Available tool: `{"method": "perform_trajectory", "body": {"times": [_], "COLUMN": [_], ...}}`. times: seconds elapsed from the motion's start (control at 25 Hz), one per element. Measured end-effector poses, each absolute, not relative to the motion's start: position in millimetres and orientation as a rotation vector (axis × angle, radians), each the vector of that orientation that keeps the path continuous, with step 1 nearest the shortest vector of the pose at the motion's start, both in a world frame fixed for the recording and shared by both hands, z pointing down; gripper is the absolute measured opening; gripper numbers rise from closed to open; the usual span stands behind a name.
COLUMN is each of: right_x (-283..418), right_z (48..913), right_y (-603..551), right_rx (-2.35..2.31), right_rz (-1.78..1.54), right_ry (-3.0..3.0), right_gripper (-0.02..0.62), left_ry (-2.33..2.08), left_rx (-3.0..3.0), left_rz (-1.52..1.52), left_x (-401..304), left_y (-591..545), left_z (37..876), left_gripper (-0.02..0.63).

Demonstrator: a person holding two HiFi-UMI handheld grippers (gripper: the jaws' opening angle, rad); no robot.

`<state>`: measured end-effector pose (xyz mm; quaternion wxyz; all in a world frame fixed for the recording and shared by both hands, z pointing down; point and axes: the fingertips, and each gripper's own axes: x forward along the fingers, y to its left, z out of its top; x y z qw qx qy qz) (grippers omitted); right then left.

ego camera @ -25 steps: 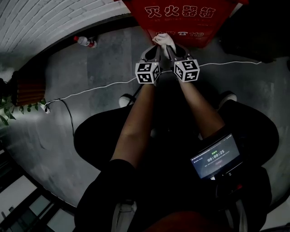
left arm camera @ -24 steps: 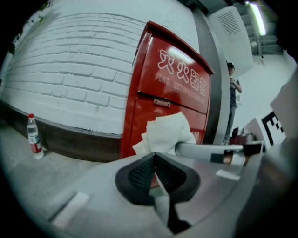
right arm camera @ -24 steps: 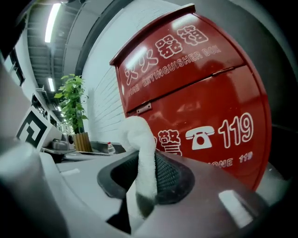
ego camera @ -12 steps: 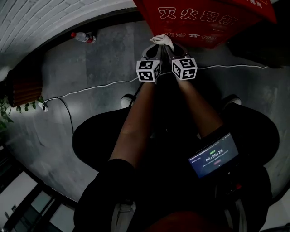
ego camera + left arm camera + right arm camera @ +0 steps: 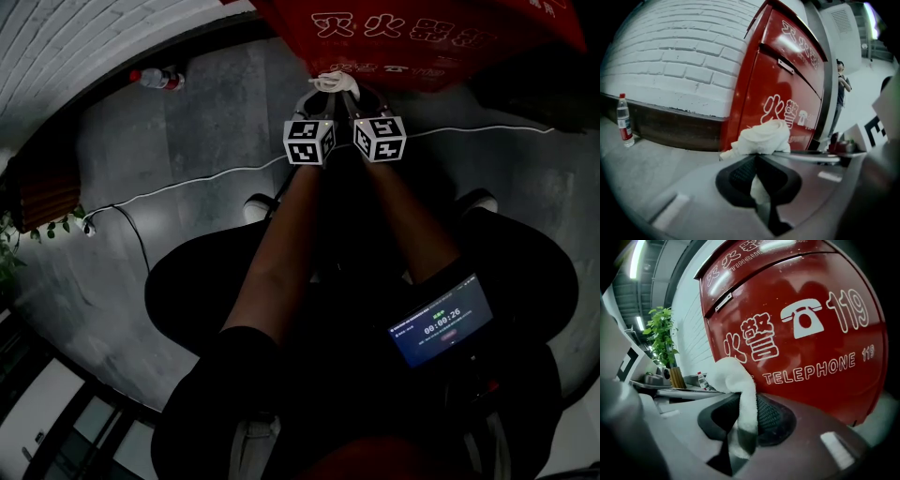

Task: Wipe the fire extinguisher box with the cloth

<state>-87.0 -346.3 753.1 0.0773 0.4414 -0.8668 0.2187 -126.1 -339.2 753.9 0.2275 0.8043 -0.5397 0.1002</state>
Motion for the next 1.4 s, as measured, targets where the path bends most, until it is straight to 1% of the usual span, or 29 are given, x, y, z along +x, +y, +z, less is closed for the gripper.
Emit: {"method": "perform_trajectory", "body": {"times": [0.32,0.8,1.2,1.4], "right_x": [-39.6,64.3,152.7,171.0], "right_z": [748.3,734.4,729.3,702.3], "right_y": [-348.7,-357.7,-362.1,-356.0], "right_rx": [1.426,1.609,1.774,1.814], "right_rz": [0.670,0.644,0.640,0.629], "right_ry": [-2.559,-2.514,-2.429,-2.479], "right_gripper": [0.089,0.091,0.091,0.091], "left_ry": [-1.429,-1.284,-1.118,-1.160], "left_rx": [2.266,2.414,2.550,2.585], "left_rz": [0.274,0.282,0.417,0.324], "left_x": [-78.6,27.8,120.1,132.8], "left_y": [-341.3,-348.2,-350.9,-342.1], "left_z": [748.0,725.8,720.1,684.6], "left_gripper": [0.002,0.002,0.002,0.002]}}
